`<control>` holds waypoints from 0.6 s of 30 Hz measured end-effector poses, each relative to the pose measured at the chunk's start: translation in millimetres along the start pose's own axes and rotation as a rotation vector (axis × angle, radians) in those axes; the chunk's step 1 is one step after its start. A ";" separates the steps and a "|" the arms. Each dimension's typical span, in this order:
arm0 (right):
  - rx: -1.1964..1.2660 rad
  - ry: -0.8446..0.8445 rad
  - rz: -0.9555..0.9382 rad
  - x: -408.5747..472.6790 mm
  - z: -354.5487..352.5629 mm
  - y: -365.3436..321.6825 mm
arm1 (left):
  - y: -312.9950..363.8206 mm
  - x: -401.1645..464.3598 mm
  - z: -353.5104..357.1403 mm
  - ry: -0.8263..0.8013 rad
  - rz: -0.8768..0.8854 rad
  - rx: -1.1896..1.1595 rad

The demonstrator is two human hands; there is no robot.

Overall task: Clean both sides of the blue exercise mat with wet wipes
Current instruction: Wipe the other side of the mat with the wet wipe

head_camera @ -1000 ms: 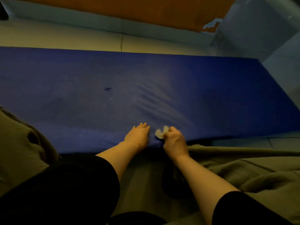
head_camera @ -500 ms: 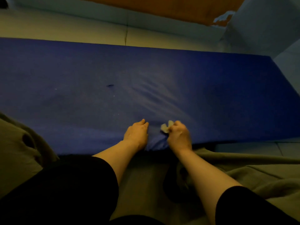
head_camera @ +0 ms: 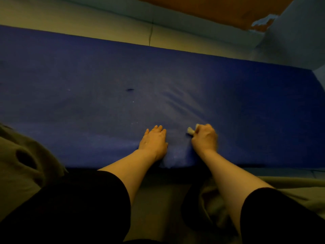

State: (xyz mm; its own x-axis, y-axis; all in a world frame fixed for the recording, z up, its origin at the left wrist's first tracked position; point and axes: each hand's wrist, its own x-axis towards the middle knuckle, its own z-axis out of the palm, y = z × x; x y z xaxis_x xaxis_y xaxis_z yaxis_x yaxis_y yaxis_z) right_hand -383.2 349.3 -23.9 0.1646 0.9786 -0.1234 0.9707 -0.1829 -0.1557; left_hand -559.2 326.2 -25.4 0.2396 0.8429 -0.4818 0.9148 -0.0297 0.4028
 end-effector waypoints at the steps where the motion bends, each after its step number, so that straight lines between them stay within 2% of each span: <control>1: -0.008 -0.013 0.032 6.1 -4.8 2.2 | -1.3 1.8 -1.2 0.007 0.002 -0.008; 3: 0.041 -0.068 0.017 9.5 -7.3 -6.2 | -1.3 5.2 -2.7 0.009 0.009 -0.018; 8: 0.054 -0.210 -0.319 -5.6 18.1 -51.1 | -7.2 14.5 -6.4 0.018 -0.007 -0.035; 10: 0.030 -0.174 -0.285 6.5 14.7 -43.5 | -9.8 17.1 -10.8 0.015 -0.009 -0.017; 14: -0.059 -0.114 -0.037 41.9 -5.6 -6.6 | -14.6 25.6 -19.5 0.007 -0.015 -0.020; 16: -0.070 -0.105 -0.073 41.7 -1.8 -12.0 | -15.7 31.2 -20.9 -0.001 -0.020 -0.016; 18: -0.020 -0.140 -0.221 32.9 12.2 -34.4 | -18.0 37.3 -21.0 -0.002 -0.031 -0.015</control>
State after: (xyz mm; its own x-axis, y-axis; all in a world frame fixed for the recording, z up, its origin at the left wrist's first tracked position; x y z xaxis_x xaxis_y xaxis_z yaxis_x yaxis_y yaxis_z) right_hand -413.4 386.7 -34.6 -0.0767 0.9718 -0.2230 0.9839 0.0376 -0.1746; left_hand -573.6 369.4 -34.3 0.2122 0.8420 -0.4960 0.9168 0.0042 0.3993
